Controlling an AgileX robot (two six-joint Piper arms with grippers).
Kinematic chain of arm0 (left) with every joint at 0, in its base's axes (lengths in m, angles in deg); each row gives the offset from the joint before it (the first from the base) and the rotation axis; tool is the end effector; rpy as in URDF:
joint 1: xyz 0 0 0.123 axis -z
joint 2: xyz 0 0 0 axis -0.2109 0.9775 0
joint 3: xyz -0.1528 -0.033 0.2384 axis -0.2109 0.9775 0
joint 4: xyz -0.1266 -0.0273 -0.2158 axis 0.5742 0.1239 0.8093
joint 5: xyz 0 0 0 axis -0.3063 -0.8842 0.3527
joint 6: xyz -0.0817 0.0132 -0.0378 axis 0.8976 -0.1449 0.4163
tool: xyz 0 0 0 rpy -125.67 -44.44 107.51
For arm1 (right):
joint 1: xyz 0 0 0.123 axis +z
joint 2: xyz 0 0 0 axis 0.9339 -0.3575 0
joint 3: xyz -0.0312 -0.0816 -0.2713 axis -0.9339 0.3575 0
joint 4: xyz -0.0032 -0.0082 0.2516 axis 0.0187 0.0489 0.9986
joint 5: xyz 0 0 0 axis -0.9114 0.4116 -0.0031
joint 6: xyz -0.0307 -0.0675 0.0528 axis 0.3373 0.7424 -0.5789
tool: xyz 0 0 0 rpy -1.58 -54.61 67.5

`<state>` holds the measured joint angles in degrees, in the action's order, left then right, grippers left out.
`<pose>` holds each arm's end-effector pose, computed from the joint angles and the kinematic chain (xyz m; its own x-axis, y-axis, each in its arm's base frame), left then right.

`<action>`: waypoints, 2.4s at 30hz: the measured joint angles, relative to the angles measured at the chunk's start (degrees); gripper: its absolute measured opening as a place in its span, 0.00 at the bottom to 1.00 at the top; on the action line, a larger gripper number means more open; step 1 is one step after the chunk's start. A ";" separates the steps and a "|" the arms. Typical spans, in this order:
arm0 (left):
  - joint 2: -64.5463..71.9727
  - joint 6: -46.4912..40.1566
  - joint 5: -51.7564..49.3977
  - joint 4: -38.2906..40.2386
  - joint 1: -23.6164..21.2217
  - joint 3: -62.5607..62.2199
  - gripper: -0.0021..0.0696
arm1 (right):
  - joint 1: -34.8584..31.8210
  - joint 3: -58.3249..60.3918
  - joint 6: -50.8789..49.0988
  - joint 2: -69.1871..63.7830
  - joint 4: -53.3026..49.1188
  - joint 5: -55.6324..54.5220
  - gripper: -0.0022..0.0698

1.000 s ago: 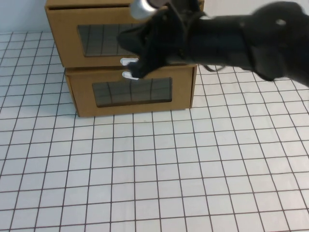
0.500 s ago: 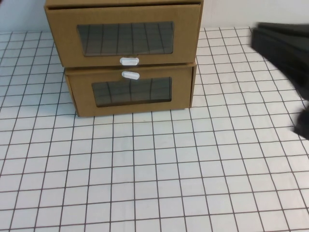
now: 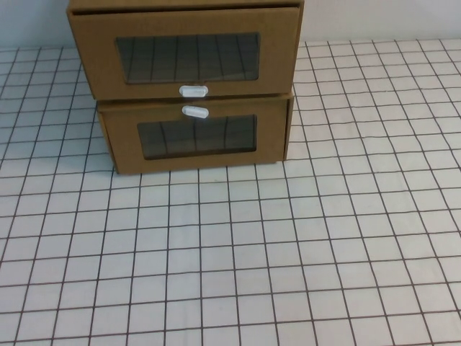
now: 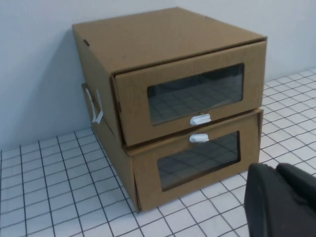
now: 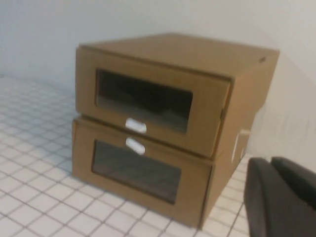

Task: Close the shoe box

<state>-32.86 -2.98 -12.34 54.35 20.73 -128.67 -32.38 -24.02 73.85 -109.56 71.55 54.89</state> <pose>0.0152 -0.0221 0.3883 -0.1055 0.1436 -0.9840 0.3720 0.9234 0.0949 0.0942 0.0653 0.3284 0.0813 -0.0433 -0.9957 -0.5564 0.8269 -0.0814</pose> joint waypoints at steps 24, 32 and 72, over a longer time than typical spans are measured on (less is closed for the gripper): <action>-5.90 0.14 18.44 -0.98 0.00 38.21 0.02 | 0.00 15.26 0.10 -1.53 -0.50 26.99 0.01; -15.82 0.14 32.91 -5.03 0.00 45.49 0.02 | 0.00 15.26 0.10 -1.53 -1.51 44.38 0.01; -16.63 0.14 39.24 -5.74 0.00 48.16 0.02 | -2.32 15.26 4.70 13.86 -6.41 30.56 0.01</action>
<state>-49.49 -2.84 26.90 48.61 20.73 -80.51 -34.70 -8.76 78.55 -95.69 65.14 85.44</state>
